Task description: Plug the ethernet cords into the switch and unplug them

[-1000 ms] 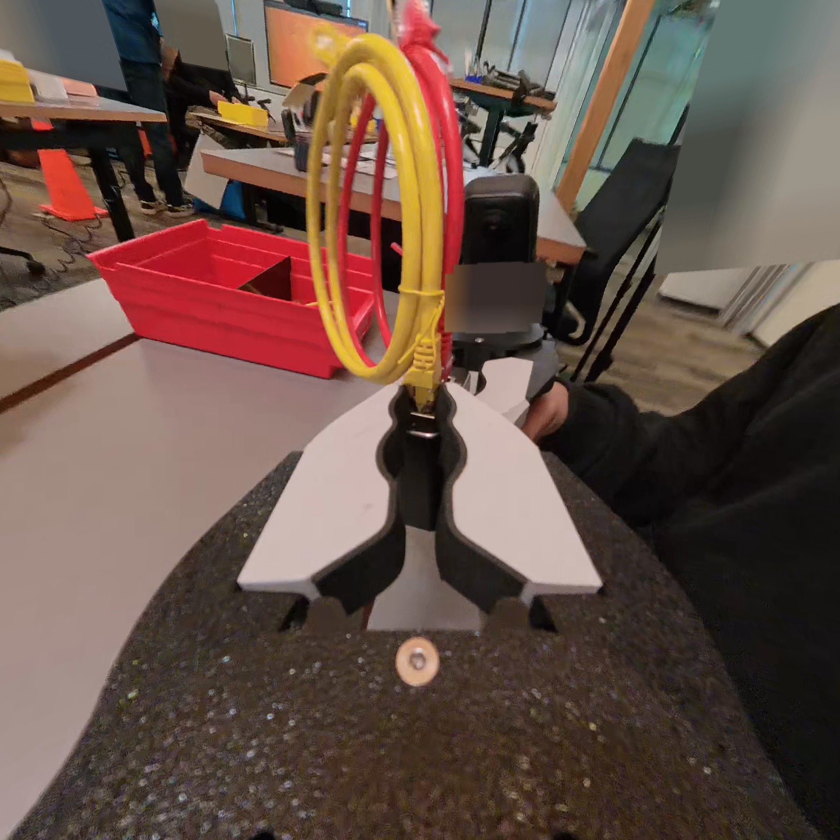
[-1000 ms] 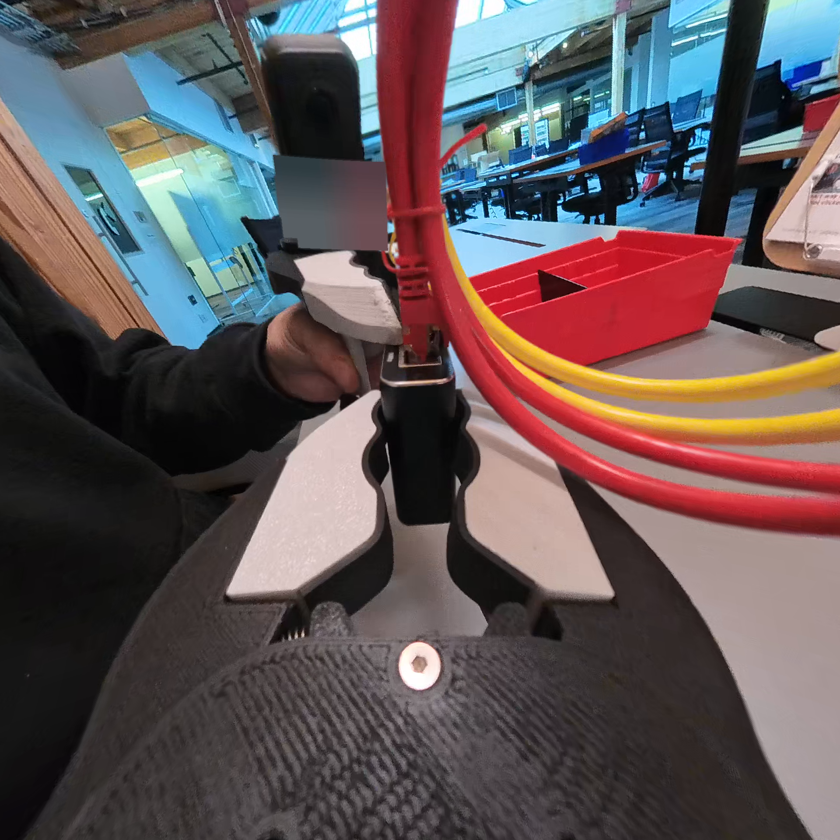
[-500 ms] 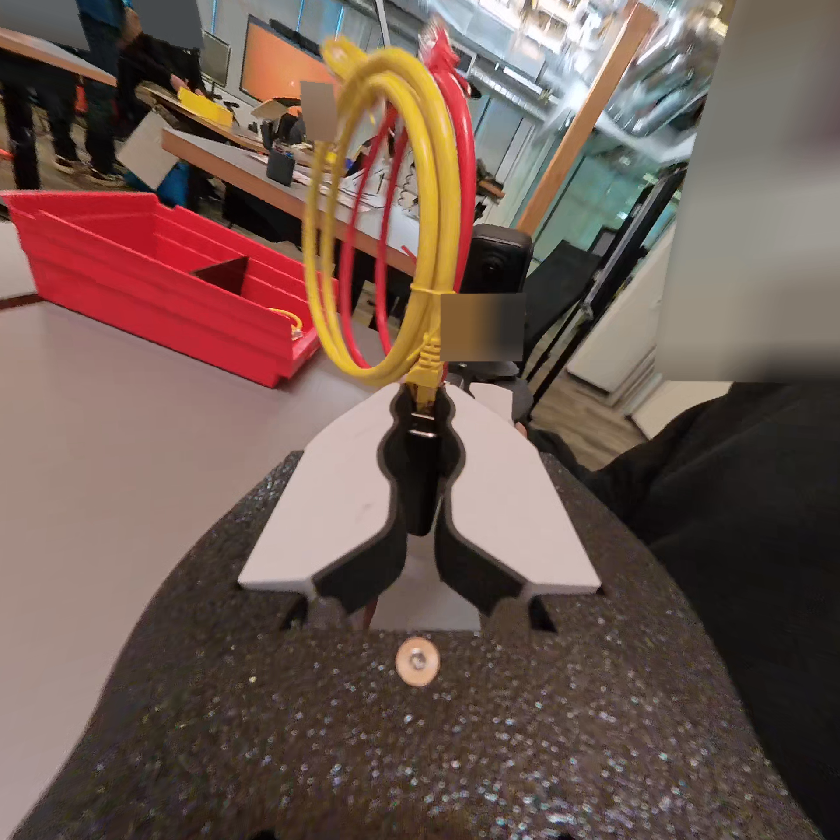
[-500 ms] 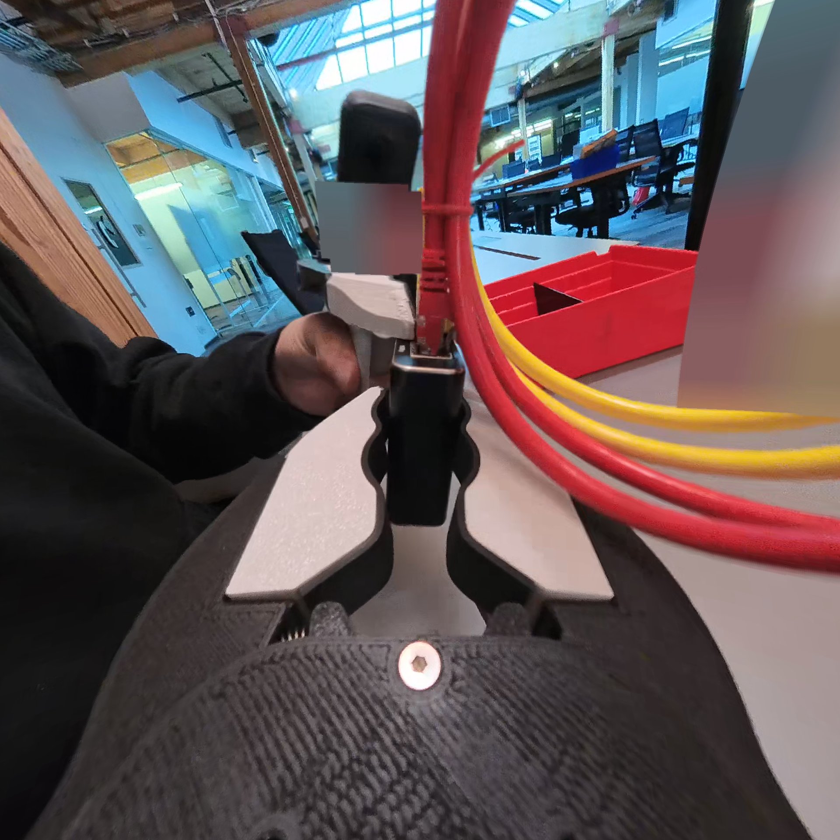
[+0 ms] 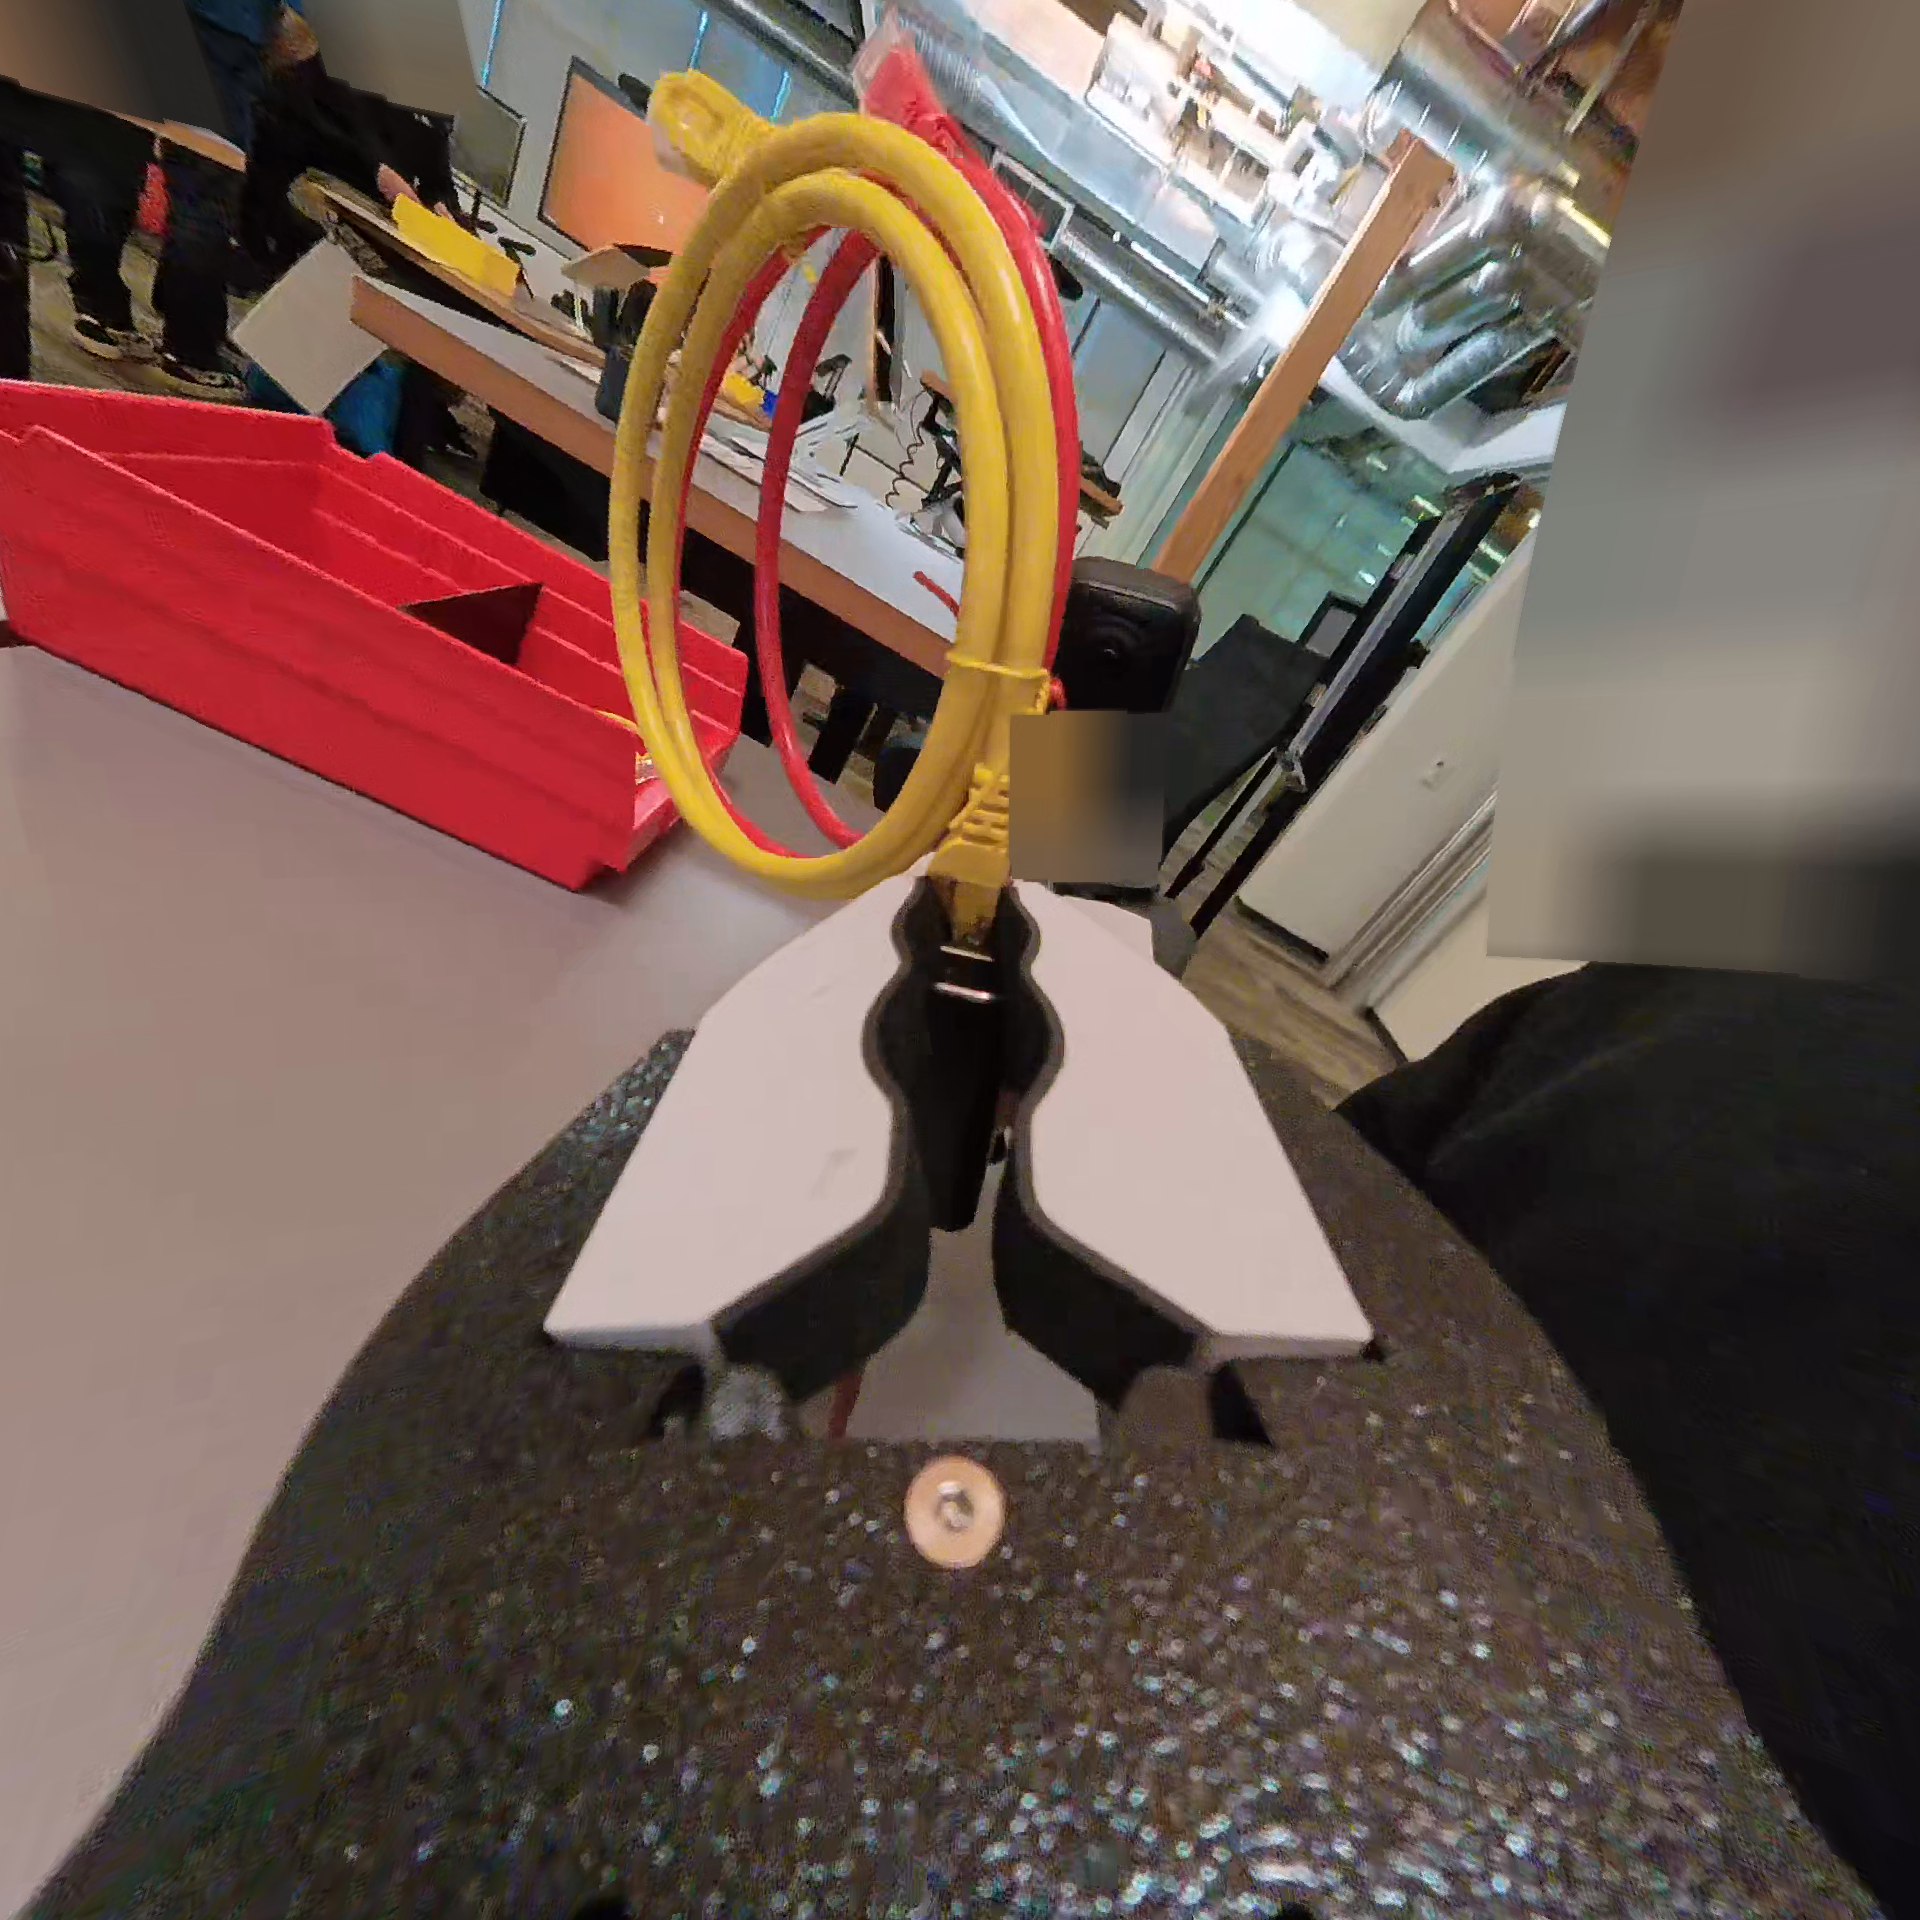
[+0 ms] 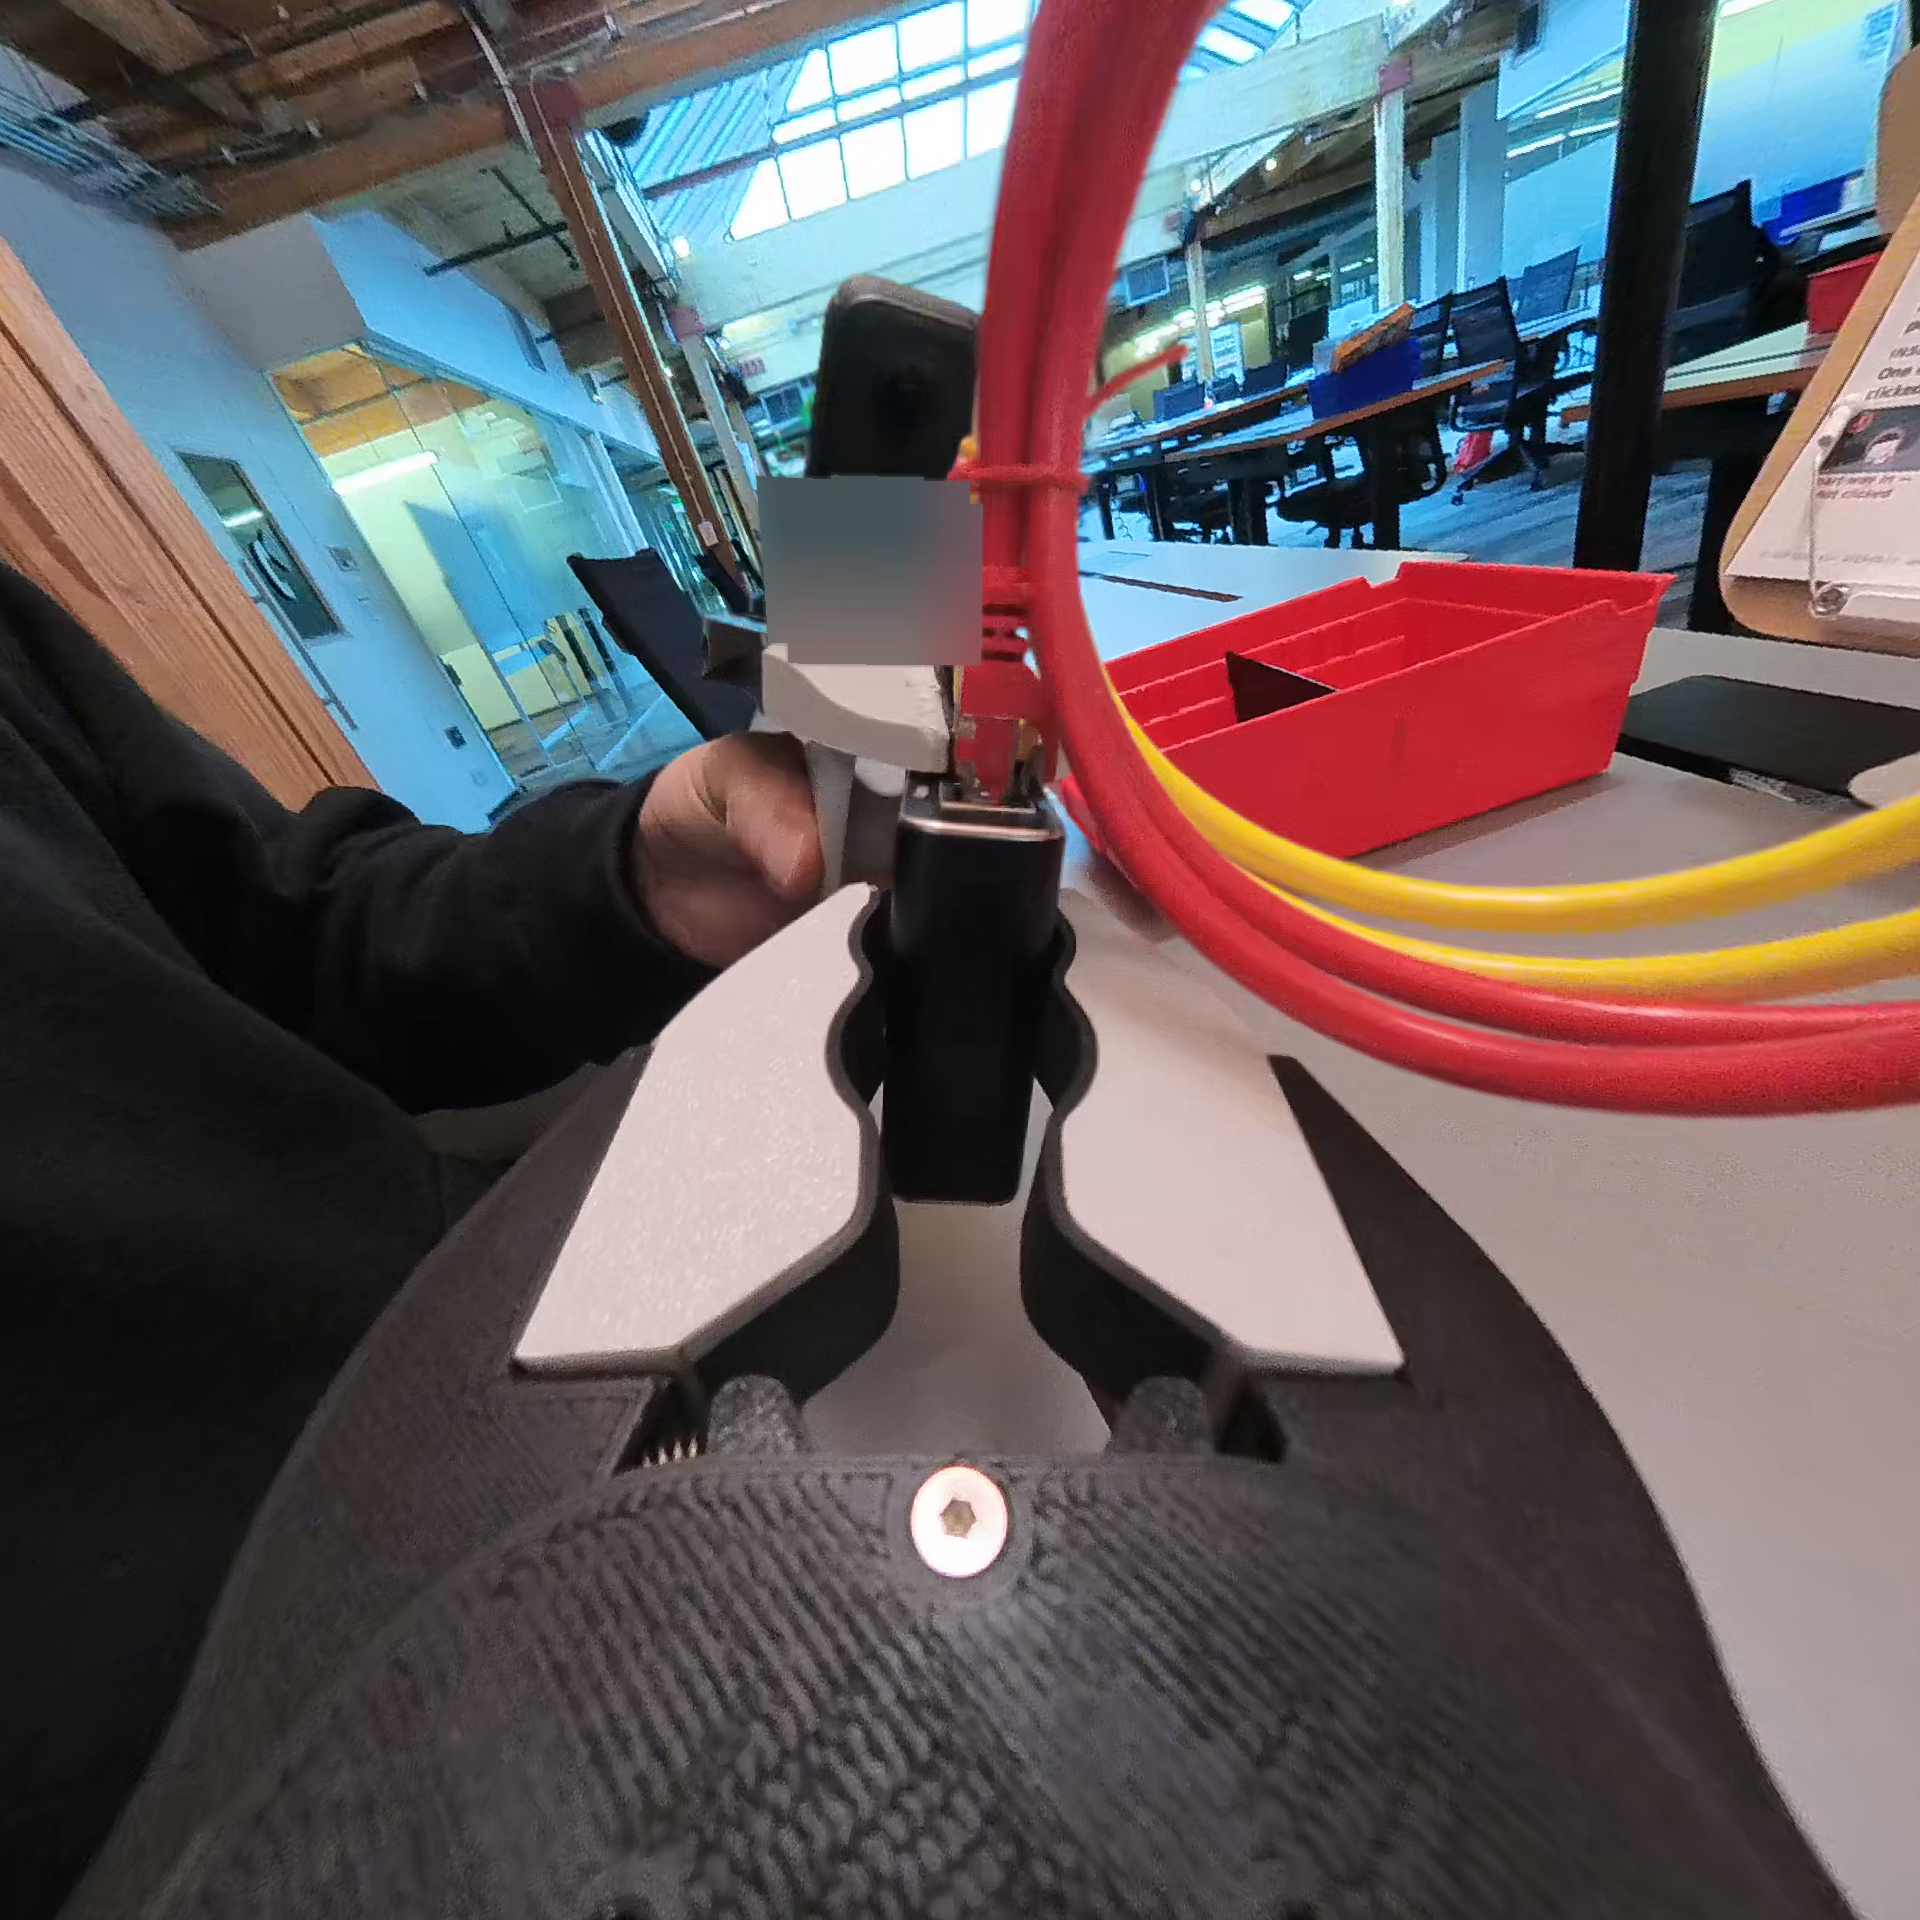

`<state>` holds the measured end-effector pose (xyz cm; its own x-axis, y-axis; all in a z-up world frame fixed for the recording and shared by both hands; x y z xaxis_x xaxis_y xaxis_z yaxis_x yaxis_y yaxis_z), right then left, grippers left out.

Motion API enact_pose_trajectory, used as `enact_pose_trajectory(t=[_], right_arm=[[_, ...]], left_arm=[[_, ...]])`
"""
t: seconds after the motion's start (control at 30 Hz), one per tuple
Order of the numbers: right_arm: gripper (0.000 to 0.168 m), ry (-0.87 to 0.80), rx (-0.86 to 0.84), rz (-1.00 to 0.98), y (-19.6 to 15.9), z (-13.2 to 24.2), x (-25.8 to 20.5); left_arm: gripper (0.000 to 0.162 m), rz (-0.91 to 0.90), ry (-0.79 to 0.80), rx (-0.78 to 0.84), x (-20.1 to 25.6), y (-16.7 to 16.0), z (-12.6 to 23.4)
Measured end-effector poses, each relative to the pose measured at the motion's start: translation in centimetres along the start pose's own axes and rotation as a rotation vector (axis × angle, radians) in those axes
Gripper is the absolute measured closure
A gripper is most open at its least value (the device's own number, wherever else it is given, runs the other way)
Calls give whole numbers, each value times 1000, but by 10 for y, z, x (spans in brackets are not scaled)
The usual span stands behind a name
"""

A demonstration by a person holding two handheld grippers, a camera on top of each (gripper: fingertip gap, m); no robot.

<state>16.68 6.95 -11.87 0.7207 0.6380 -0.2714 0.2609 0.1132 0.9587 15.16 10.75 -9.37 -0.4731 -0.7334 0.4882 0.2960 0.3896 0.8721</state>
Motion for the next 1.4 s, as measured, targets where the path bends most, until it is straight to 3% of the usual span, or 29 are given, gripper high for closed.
enact_pose_trajectory(t=[0.93, 1.2, 1.4], right_arm=[[140, -42, 64, -87, 2, 0, 7], [141, -80, 161, -118, -5, -4, 19], [141, -120, 136, -159, -13, -5, 26]], left_arm=[[151, 71, 43, 110, -10, -1, -3], [151, 115, 88, 131, -25, -5, -1], [151, 195, 88, 178, -37, -15, -1]])
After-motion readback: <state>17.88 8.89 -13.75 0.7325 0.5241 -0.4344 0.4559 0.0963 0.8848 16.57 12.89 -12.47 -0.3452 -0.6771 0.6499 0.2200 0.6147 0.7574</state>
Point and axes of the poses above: each gripper's, where its closed fingertips meet, z back along the fingers, y out of its top, x = y × z across the jaws, the point moved 3 cm from there along z, back along the fingers, and after that the axes turned 9 degrees about y, right-handed, at the moved point
